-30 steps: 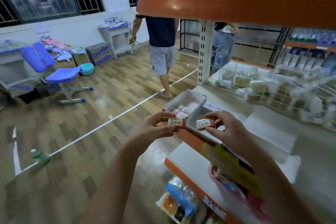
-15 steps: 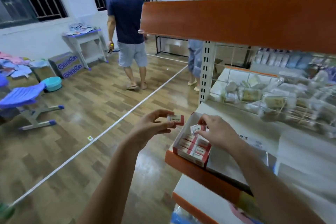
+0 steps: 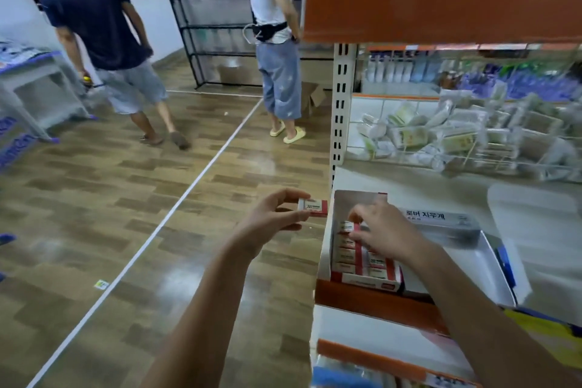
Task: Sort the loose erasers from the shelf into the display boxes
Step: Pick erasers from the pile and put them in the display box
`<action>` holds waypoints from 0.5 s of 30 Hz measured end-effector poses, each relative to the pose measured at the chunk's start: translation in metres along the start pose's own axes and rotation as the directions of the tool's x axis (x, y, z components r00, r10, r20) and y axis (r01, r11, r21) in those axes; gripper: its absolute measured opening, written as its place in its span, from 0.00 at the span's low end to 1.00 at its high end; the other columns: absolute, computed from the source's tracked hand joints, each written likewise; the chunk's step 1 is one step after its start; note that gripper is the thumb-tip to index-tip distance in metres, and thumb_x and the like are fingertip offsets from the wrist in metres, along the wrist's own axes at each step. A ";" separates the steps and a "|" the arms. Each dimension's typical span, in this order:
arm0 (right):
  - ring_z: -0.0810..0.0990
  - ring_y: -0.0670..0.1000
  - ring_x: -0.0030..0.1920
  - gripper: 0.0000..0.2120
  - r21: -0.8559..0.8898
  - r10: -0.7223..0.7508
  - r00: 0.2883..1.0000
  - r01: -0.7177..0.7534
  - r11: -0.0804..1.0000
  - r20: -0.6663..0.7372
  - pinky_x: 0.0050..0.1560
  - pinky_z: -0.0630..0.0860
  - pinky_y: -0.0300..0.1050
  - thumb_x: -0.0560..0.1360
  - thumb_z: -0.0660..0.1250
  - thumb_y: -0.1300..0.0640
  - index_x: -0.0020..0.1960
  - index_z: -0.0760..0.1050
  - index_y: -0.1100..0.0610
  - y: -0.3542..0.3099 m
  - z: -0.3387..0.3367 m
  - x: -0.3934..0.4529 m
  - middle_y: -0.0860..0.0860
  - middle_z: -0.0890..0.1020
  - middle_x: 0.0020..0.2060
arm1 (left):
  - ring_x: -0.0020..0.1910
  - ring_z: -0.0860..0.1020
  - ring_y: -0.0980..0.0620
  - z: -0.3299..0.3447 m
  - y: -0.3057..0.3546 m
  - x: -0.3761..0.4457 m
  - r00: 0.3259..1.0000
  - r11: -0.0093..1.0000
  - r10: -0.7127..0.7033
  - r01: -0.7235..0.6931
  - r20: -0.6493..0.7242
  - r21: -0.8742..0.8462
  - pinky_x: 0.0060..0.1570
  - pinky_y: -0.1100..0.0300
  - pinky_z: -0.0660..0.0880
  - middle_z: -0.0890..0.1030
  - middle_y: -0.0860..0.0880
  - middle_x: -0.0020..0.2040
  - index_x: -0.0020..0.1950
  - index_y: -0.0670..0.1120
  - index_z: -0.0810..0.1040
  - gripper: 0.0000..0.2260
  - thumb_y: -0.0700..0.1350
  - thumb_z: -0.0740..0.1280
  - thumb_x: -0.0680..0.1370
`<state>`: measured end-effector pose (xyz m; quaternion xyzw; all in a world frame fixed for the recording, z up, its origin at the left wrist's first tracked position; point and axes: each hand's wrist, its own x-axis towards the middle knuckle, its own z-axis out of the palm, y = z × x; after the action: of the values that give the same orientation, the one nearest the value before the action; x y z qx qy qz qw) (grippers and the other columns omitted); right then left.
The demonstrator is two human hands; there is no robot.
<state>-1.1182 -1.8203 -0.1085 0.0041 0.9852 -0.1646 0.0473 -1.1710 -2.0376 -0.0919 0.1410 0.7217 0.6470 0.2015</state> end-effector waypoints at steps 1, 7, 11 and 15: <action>0.73 0.50 0.55 0.14 -0.014 -0.001 1.000 0.001 1.000 0.001 0.60 0.73 0.51 0.73 0.66 0.45 0.56 0.72 0.49 0.000 0.000 -0.001 0.50 0.72 0.54 | 0.45 0.82 0.54 0.001 -0.001 0.003 1.000 1.000 0.003 -0.004 0.028 0.020 0.42 0.64 0.78 0.83 0.52 0.45 0.51 0.52 0.80 0.10 0.40 0.72 0.72; 0.68 0.46 0.63 0.14 -0.038 -0.054 0.986 0.049 0.998 -0.158 0.64 0.66 0.44 0.76 0.63 0.50 0.61 0.73 0.51 0.003 -0.006 -0.016 0.45 0.70 0.62 | 0.42 0.79 0.60 0.025 0.004 0.022 0.981 0.911 0.115 -0.167 0.159 0.376 0.40 0.64 0.77 0.80 0.59 0.47 0.49 0.59 0.76 0.12 0.56 0.72 0.68; 0.73 0.47 0.53 0.10 0.009 0.123 0.925 -0.129 0.992 -0.360 0.50 0.69 0.39 0.76 0.63 0.50 0.55 0.72 0.54 0.012 -0.016 -0.039 0.47 0.70 0.54 | 0.43 0.76 0.58 0.052 0.007 0.034 0.938 0.711 0.249 -0.345 0.240 0.613 0.42 0.63 0.75 0.78 0.55 0.50 0.54 0.54 0.76 0.13 0.54 0.70 0.71; 0.73 0.45 0.45 0.09 0.026 0.298 0.941 -0.298 0.954 -0.160 0.43 0.68 0.39 0.77 0.60 0.46 0.51 0.70 0.51 0.017 -0.013 -0.056 0.47 0.74 0.47 | 0.50 0.74 0.54 0.082 0.005 0.045 0.877 0.395 0.379 -0.443 0.296 0.805 0.47 0.58 0.75 0.79 0.53 0.51 0.56 0.52 0.76 0.15 0.57 0.69 0.72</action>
<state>-1.0629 -1.7993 -0.0964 0.1664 0.9737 -0.1556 -0.0084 -1.1716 -1.9440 -0.0984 0.4153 0.8793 0.2302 -0.0369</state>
